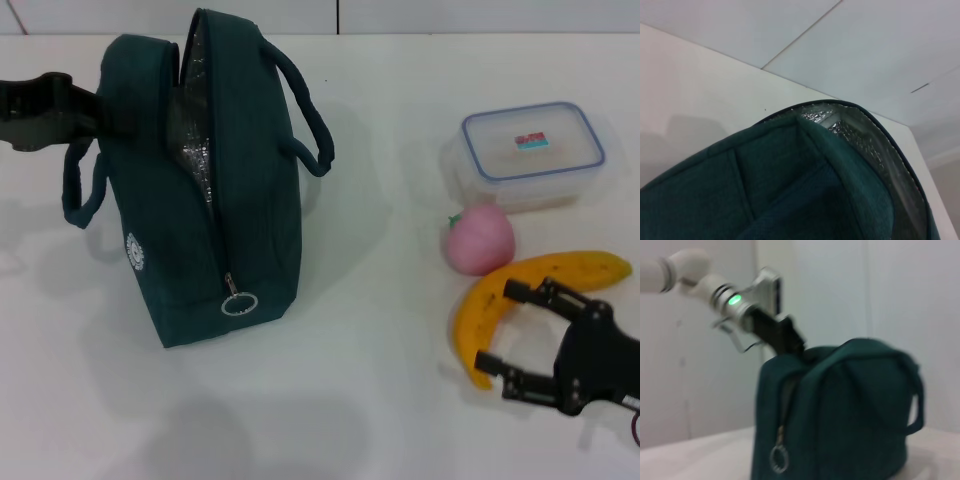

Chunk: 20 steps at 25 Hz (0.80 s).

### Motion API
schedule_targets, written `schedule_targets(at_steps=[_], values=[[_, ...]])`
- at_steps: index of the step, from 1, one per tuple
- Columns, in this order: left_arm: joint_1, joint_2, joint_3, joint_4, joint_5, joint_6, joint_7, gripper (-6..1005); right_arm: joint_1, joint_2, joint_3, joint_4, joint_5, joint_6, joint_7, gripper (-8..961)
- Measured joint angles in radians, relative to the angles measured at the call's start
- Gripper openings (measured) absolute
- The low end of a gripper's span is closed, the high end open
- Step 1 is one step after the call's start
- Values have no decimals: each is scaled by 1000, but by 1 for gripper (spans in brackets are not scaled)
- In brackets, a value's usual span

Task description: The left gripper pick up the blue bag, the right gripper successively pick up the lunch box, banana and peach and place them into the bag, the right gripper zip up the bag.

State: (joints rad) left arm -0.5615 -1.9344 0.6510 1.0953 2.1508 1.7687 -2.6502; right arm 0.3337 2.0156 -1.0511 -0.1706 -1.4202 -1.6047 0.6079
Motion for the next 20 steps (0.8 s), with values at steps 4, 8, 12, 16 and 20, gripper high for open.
schedule_targets(at_steps=[4, 8, 12, 16, 20], values=[[3, 0, -3, -1, -37, 12, 1, 37, -9, -2, 0, 19, 125, -2, 89, 846], [11, 0, -3, -24, -112, 33, 8, 37, -35, -5, 1, 61, 336, -33, 270, 844], [10, 3, 1, -58, -129, 43, 18, 37, -45, -6, 2, 118, 512, -37, 492, 843], [7, 3, 2, -66, -130, 43, 23, 37, -39, -6, 4, 130, 572, 36, 722, 841], [-2, 2, 1, -66, -132, 43, 25, 37, -4, -2, 0, 131, 589, 150, 946, 840]])
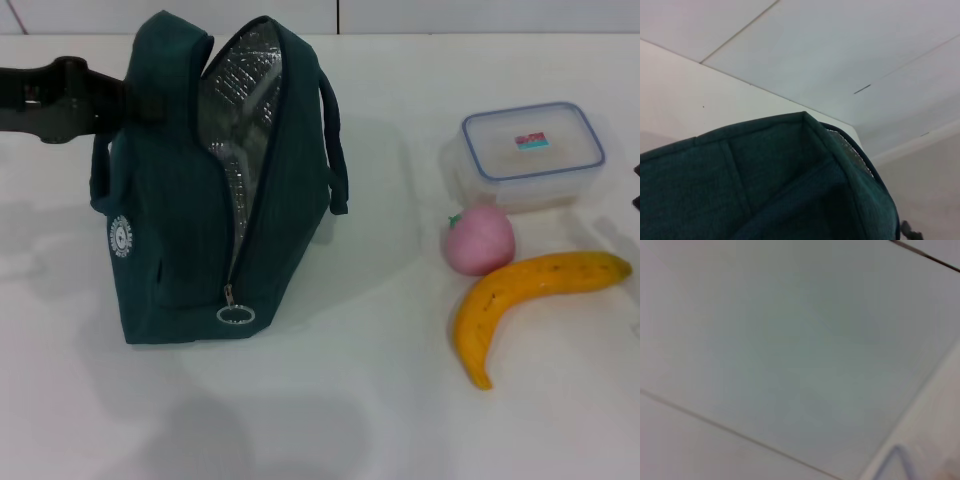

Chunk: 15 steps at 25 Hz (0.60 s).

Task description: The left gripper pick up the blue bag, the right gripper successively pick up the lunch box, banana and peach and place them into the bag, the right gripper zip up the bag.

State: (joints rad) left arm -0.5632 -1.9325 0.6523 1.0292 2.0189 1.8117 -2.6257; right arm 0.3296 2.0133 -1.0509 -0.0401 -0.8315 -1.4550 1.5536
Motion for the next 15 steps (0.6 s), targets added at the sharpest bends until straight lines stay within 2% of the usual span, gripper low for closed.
schedule_targets(at_steps=[7, 15], values=[[0, -5, 3, 0, -1, 1, 4, 37, 49, 2, 4, -13, 4, 155, 81, 837], [0, -4, 3, 3, -2, 10, 4, 37, 81, 2, 14, -26, 20, 242, 84, 834]])
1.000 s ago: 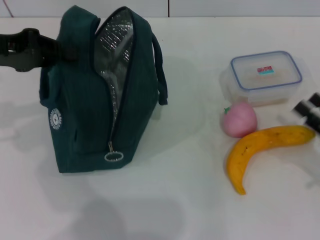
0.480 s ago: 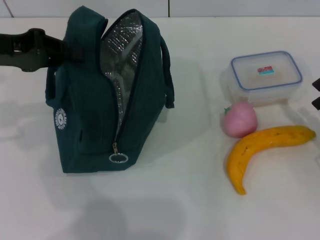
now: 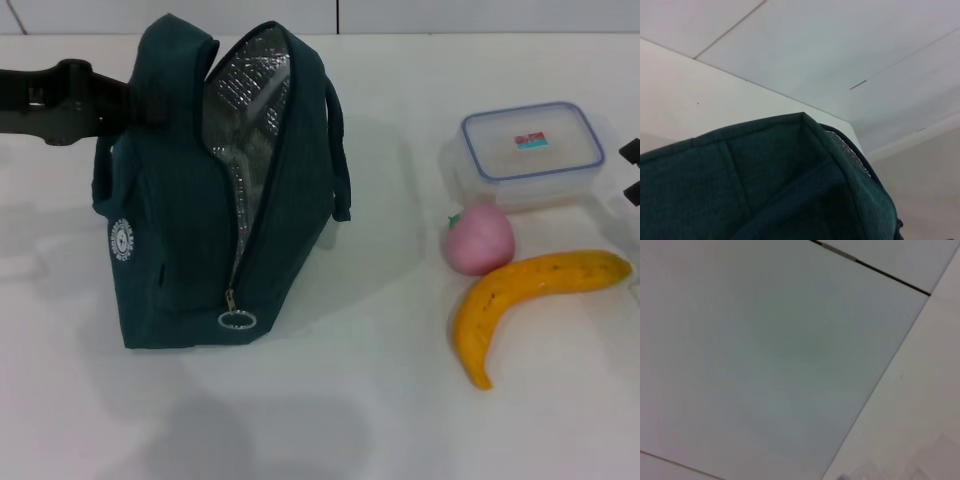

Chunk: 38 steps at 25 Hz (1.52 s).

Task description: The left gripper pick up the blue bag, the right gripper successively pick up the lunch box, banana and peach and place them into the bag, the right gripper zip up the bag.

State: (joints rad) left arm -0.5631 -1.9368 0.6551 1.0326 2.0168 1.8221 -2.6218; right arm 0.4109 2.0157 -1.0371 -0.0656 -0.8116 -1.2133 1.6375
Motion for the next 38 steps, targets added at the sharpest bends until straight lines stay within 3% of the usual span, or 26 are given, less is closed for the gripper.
schedule_targets(at_steps=[20, 38], values=[[-12, -2, 1, 3, 0, 23, -5, 37, 132, 11, -4, -15, 30, 168, 1, 827], [-15, -2, 3, 6, 0, 37, -9, 38, 197, 13, -11, -10, 19, 205, 2, 820]])
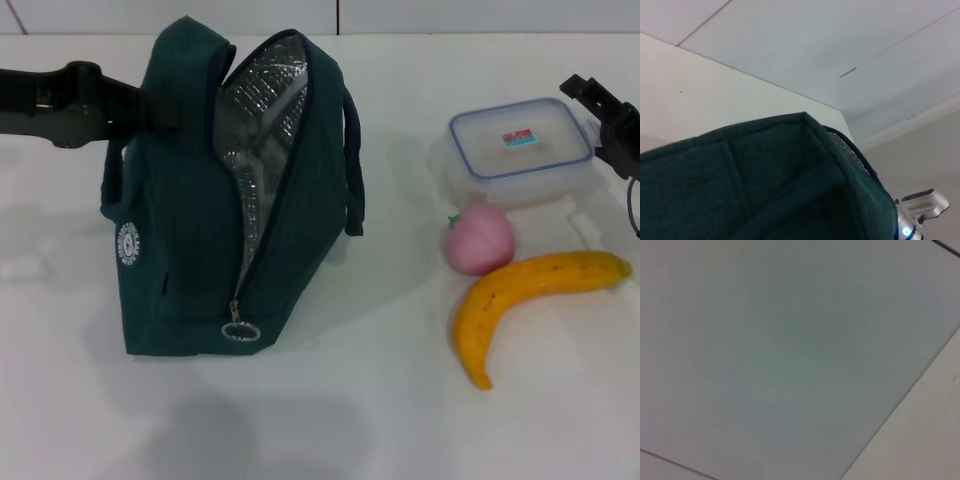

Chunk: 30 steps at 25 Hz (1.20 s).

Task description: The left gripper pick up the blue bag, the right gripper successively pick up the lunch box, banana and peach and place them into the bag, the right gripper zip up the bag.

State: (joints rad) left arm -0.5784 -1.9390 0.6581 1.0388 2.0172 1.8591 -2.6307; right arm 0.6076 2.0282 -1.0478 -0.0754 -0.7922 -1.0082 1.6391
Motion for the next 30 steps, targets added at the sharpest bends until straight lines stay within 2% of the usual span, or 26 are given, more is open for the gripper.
schedule_targets(at_steps=[11, 22, 30], values=[[0, 0, 5, 0, 0, 2, 1, 38, -5, -1, -29, -15, -5, -3, -30, 816], [-6, -2, 16, -1, 0, 11, -2, 38, -9, 0, -20, -14, 2, 3, -99, 610], [-12, -3, 23, -1, 0, 12, -1, 38, -9, 0, -27, -14, 2, 12, -106, 200]])
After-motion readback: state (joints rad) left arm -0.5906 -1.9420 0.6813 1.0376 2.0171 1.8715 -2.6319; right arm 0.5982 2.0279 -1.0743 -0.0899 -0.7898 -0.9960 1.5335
